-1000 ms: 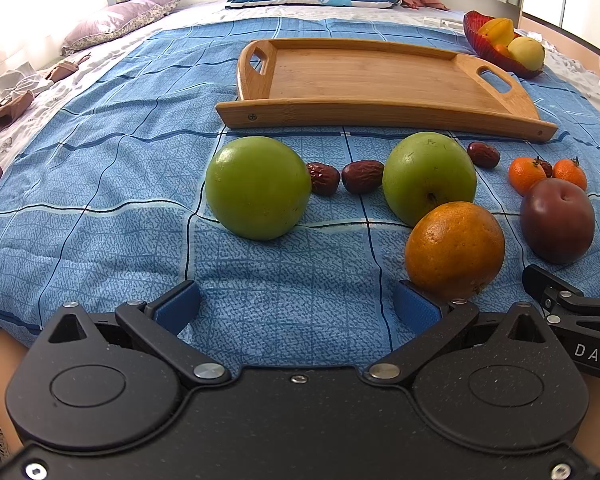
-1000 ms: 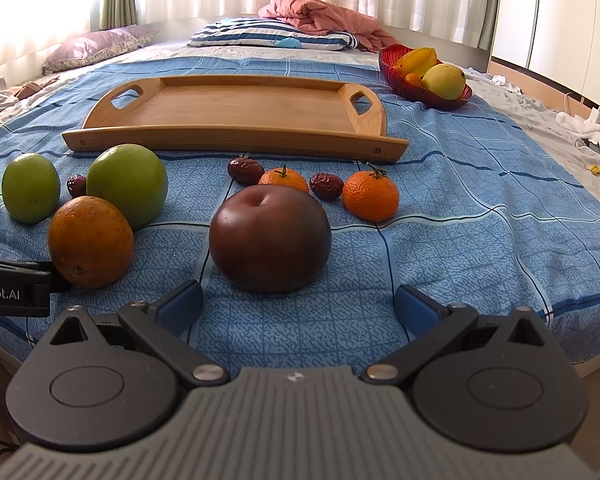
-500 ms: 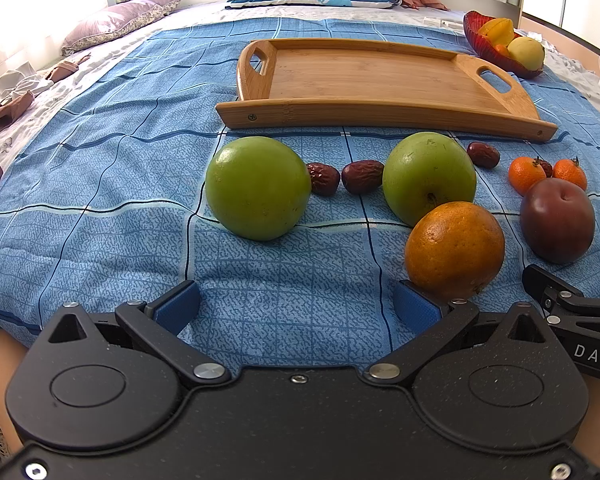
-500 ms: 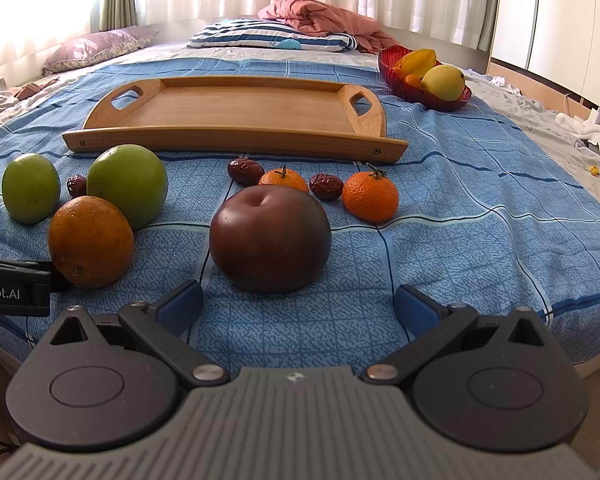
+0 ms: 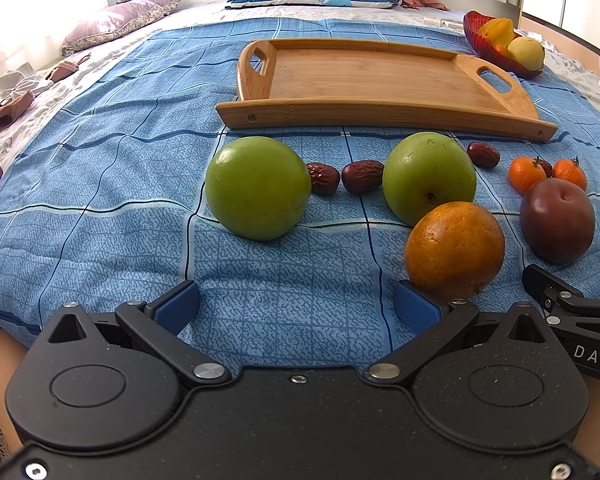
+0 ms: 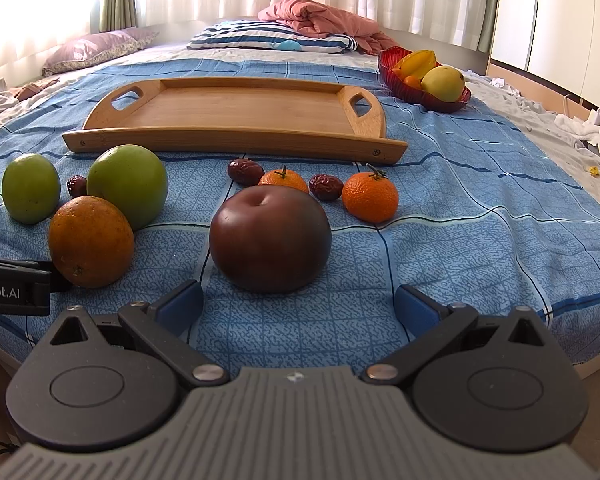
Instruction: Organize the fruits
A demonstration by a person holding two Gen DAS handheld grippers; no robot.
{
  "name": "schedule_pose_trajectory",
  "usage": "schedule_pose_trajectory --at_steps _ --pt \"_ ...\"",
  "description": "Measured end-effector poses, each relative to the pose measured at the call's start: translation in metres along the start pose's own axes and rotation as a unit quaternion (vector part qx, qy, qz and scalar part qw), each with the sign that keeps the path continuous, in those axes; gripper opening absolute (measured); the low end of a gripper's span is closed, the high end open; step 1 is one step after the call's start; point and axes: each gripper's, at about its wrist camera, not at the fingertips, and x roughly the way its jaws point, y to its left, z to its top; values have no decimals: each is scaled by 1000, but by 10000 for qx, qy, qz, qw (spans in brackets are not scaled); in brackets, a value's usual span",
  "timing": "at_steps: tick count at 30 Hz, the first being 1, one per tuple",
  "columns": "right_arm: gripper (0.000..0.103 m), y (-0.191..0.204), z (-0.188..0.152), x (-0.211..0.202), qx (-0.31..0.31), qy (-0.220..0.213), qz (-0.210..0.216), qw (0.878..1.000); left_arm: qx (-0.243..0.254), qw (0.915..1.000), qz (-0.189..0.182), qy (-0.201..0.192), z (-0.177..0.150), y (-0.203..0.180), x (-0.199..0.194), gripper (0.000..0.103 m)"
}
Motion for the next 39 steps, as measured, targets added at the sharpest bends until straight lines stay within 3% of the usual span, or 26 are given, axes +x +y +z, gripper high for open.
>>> schedule_pose_trajectory --at_steps 23,29,39 --pt "103 -1 -4 -1 -9 -155 30 9999 25 9997 -86 -245 -1 3 -3 103" --pt "103 -4 -7 -3 4 -267 129 9996 49 9991 -27 -416 -4 0 -9 103" --pt "102 -10 -9 -7 19 -509 292 9983 213 9960 -295 -818 -3 -2 -30 103"
